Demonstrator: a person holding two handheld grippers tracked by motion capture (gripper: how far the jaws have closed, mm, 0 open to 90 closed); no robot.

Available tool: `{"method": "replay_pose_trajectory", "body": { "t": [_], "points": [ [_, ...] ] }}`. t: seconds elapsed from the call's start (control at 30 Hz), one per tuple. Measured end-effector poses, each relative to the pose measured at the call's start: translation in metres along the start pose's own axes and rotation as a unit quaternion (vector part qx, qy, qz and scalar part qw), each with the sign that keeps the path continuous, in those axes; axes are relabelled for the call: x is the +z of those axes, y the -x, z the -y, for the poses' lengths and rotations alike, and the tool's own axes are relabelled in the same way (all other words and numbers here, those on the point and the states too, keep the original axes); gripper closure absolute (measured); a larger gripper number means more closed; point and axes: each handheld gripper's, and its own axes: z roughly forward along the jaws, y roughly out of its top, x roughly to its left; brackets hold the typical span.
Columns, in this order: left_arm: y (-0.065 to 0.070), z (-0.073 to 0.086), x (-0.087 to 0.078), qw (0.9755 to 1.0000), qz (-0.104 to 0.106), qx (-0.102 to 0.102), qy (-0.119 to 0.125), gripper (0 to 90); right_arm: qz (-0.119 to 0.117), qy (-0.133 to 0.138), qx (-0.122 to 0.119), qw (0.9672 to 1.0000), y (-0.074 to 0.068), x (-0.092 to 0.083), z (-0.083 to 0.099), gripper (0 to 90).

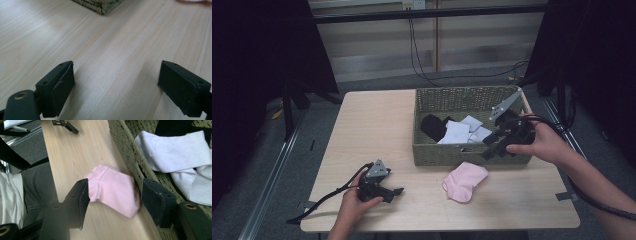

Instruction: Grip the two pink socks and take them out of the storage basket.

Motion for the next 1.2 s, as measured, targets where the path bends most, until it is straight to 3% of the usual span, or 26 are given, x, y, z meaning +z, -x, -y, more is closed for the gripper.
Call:
{"method": "replay_pose_trajectory", "body": {
  "t": [0.57,1.2],
  "points": [
    [0.0,0.0,0.0,1.0,0.0,0.0,0.0,13.0,0.004,0.019,-0.005,0.9998,0.002,0.027,0.037,31.6],
    [0.0,0.0,0.0,1.0,0.0,0.0,0.0,13.1,0.015,0.065,0.028,0.9974,0.013,0.063,0.098,25.5]
  ]
}}
